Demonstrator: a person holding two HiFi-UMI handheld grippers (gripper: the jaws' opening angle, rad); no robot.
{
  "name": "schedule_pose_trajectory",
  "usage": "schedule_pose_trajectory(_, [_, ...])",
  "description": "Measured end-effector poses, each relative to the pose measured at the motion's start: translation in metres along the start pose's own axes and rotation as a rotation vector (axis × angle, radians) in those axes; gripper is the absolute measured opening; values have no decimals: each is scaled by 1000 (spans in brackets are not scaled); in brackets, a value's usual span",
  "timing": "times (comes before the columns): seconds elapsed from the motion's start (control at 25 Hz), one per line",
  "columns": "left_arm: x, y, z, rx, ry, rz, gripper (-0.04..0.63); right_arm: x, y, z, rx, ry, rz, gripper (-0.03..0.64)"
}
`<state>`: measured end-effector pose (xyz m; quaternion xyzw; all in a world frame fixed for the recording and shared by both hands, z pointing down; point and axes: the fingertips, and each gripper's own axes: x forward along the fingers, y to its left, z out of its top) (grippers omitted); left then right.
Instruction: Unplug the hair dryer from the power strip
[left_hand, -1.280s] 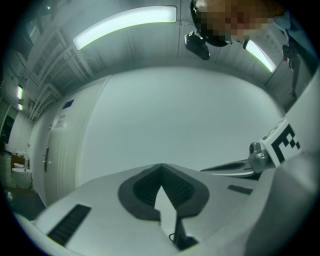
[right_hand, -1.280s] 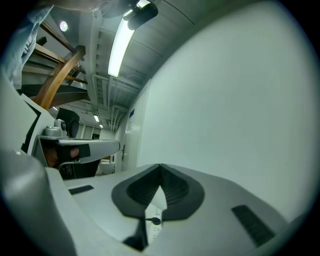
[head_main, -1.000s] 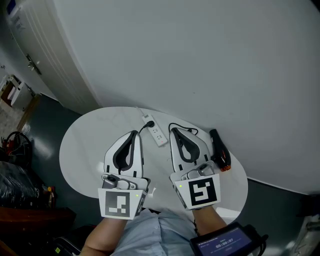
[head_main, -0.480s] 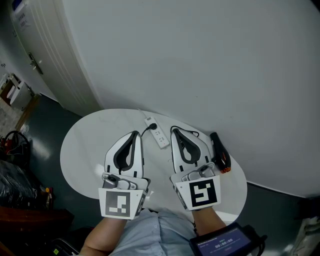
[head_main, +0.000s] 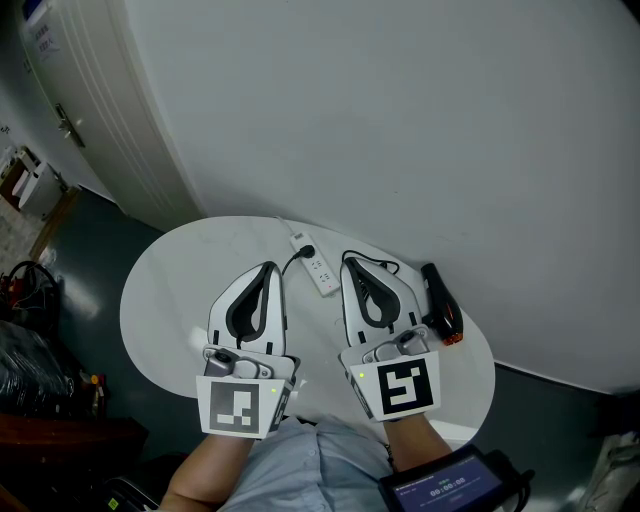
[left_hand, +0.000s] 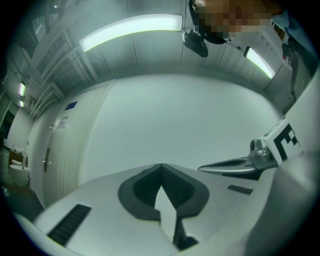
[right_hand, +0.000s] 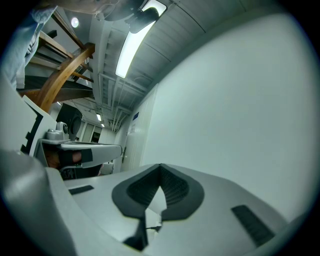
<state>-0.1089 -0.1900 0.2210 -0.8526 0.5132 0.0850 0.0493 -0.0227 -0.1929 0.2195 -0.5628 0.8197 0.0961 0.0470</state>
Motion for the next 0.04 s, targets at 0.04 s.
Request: schedule_pose_trajectory(0.04, [0,1,0,0,0,0,-2,1,0,2,4,-13,-1,0])
